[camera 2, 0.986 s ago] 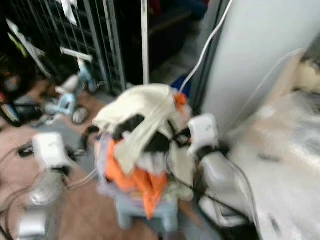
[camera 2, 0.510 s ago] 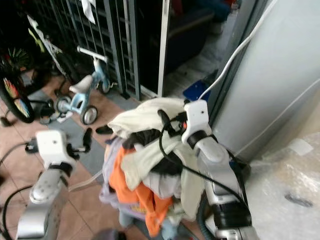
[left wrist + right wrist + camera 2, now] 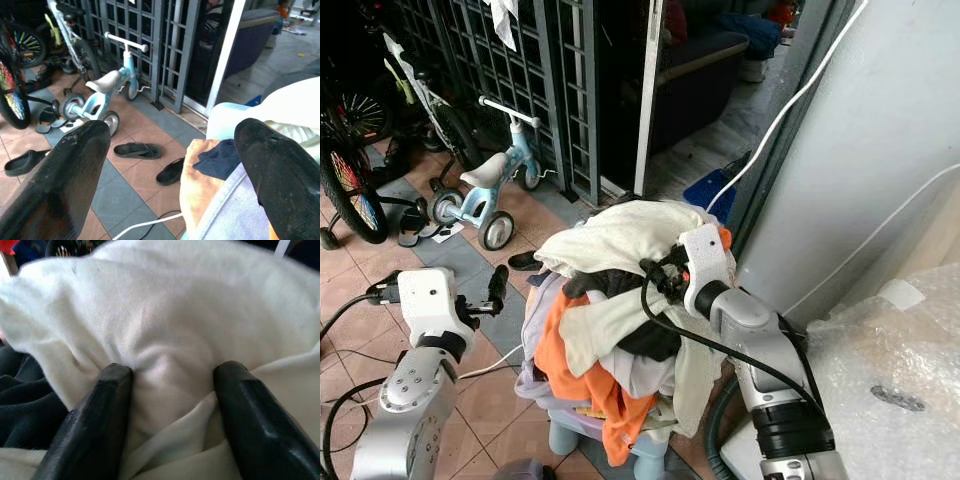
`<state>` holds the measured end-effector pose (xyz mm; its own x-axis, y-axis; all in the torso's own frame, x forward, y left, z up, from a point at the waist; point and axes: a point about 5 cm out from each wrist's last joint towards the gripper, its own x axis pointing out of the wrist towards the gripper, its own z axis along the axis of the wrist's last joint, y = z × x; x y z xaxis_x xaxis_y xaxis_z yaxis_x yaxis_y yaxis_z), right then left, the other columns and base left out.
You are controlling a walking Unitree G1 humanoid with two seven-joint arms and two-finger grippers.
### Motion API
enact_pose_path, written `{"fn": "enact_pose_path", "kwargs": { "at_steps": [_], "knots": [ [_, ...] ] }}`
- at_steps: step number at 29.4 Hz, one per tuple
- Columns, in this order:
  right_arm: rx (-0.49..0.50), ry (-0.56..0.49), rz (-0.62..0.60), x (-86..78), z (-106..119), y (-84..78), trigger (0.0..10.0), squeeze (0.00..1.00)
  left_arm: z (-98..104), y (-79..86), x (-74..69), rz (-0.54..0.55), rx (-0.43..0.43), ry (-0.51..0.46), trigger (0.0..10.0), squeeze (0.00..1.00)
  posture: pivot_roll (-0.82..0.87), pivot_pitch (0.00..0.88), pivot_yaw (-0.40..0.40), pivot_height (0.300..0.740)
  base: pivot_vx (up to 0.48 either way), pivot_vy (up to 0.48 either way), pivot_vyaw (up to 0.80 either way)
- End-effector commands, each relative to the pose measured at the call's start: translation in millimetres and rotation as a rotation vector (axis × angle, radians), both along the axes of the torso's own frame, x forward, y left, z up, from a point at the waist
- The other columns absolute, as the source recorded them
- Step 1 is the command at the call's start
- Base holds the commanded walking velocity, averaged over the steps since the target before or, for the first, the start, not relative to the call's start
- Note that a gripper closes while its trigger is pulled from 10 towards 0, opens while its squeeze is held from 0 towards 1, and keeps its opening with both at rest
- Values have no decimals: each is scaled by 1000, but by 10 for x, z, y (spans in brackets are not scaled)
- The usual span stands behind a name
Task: Clothes washing
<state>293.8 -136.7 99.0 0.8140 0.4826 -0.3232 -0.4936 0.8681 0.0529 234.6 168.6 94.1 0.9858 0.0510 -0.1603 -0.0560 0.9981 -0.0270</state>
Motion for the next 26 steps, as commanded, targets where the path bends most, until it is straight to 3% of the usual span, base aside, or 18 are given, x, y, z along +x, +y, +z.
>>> {"fn": "enact_pose_path", "kwargs": {
  "at_steps": [1,5,11,26],
  "knots": [
    [-8,76,-3,-44,-105,-3,0,0,-14,-6,3,-7,4,12,10000,0,-22,0,-46,740,0,0,0],
    [10,84,-32,-50,-113,5,0,0,-20,-3,0,-4,2,19,10000,0,-22,0,-45,740,0,0,0],
    [161,-102,-142,60,193,10,0,0,-38,33,-5,20,-10,34,10000,0,-24,0,-41,740,0,0,0],
    [177,-135,-131,48,241,51,0,0,-68,33,-5,42,-35,53,10000,0,-30,0,-52,740,0,0,0]
  ]
}}
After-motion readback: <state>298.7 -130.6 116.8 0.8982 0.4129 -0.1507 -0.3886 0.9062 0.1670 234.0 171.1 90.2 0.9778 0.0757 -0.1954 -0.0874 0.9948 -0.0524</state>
